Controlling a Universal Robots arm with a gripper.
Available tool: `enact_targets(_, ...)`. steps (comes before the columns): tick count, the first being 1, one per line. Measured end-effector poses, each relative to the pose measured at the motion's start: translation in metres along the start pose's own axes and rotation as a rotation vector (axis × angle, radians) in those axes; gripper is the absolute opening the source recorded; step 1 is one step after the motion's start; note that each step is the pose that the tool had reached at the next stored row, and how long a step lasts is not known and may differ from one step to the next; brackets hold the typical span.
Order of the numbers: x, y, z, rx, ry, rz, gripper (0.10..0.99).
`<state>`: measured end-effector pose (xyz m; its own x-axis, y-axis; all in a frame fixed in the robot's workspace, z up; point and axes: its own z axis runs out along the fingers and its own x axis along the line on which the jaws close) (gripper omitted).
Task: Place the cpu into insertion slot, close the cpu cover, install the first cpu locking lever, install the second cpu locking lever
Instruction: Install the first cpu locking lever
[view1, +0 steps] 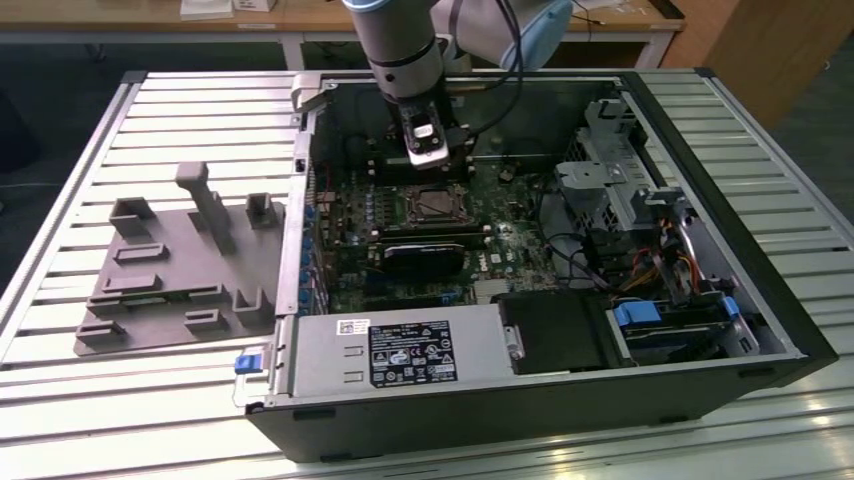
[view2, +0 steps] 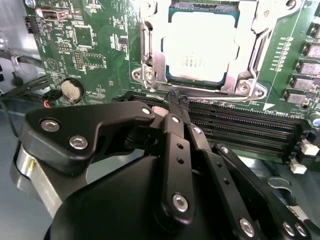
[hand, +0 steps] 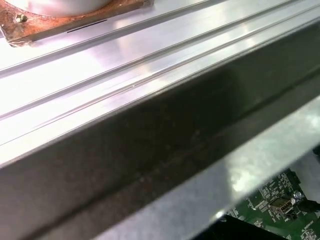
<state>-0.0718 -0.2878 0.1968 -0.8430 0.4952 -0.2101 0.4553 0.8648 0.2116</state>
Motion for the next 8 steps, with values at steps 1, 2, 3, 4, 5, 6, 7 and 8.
enact_targets(1,0.0,0.0,0.0,0.0,0.0,0.0,0.102)
enact_targets(2,0.0,0.0,-0.0001,0.0,-0.0001,0.0,0.102)
enact_targets(3,0.0,0.0001,-0.0001,0.0,-0.0006,0.0,0.102)
enact_targets(4,0.0001,0.0001,-0.0001,0.0,-0.0007,0.0,0.102)
enact_targets(5,0.0001,0.0002,0.0,0.0,-0.0008,0.0,0.102)
enact_targets(6,0.0001,0.0002,0.0001,0.0,-0.0009,0.0,0.102)
enact_targets(7,0.0001,0.0002,0.0001,0.0,-0.0009,0.0,0.102)
enact_targets(8,0.0002,0.0002,0.0002,0.0,-0.001,0.0,0.102)
